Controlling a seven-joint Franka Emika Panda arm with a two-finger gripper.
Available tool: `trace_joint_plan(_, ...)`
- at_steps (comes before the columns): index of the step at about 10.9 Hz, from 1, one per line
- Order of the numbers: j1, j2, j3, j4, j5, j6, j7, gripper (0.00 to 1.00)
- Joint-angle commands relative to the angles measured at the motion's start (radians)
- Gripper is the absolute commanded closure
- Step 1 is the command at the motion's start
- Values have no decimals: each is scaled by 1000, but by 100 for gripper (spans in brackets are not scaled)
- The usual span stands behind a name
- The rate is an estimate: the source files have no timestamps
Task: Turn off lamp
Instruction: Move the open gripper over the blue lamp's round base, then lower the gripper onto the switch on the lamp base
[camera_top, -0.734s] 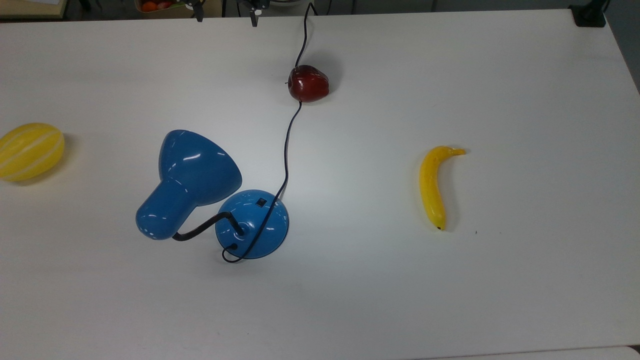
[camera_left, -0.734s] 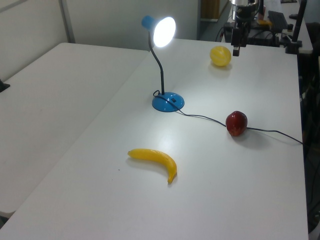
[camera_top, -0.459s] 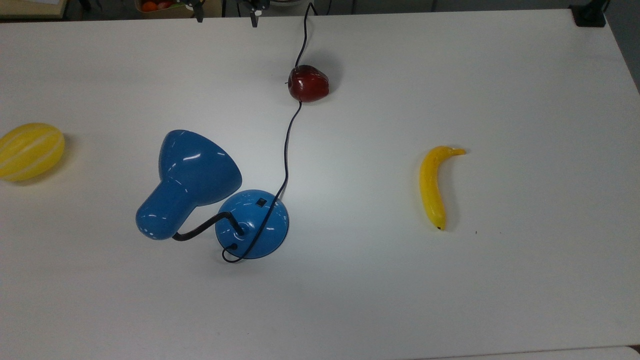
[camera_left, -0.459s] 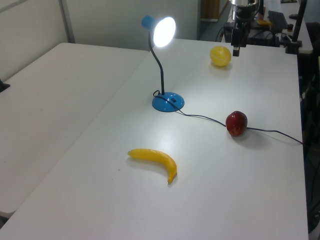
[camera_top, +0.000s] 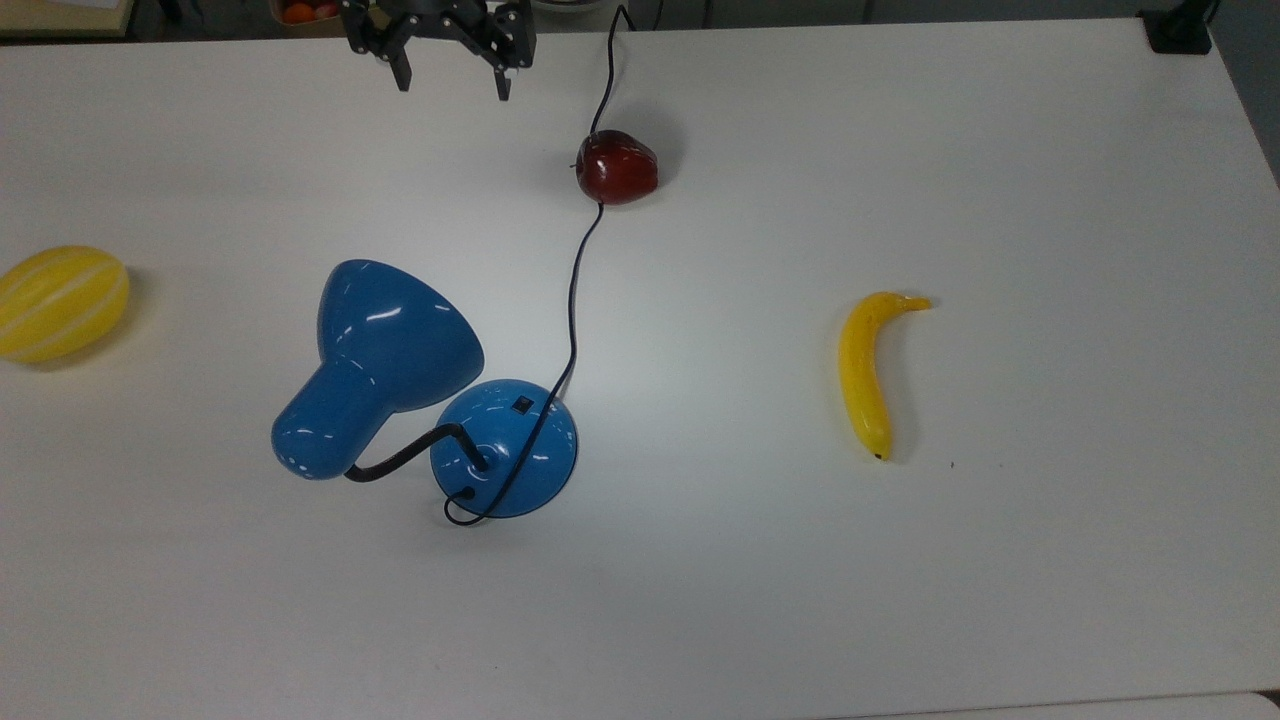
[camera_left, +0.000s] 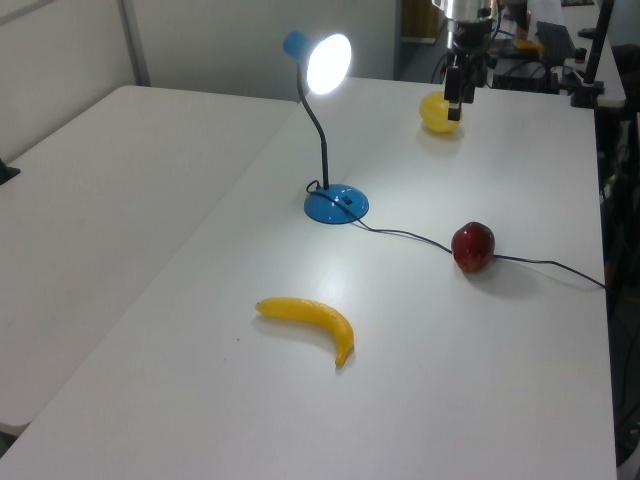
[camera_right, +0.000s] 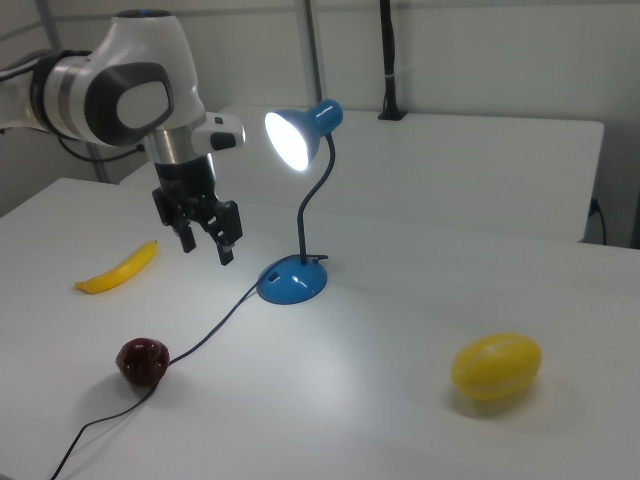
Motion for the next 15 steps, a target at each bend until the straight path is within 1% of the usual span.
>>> trace_joint_plan(1, 10, 78, -8, 22, 25, 129, -15, 93)
trace_joint_plan(2, 10, 110, -3, 24, 40, 176, -12, 100)
trace_joint_plan(3, 12, 150, 2, 56, 75, 218, 2, 100)
trace_joint_plan(5, 13, 251, 6, 123, 84, 304, 82, 100)
trace_joint_plan(7, 15, 325, 23, 159, 70, 399, 174, 100)
trace_joint_plan(9, 15, 383, 35, 160, 68, 540, 214, 100)
trace_joint_plan(10, 17, 405, 40, 160, 65, 583, 240, 100)
trace_joint_plan(13, 30, 489, 43, 186, 54, 641, 252, 100)
trace_joint_plan(15, 38, 507, 43, 188, 25, 655, 277, 100)
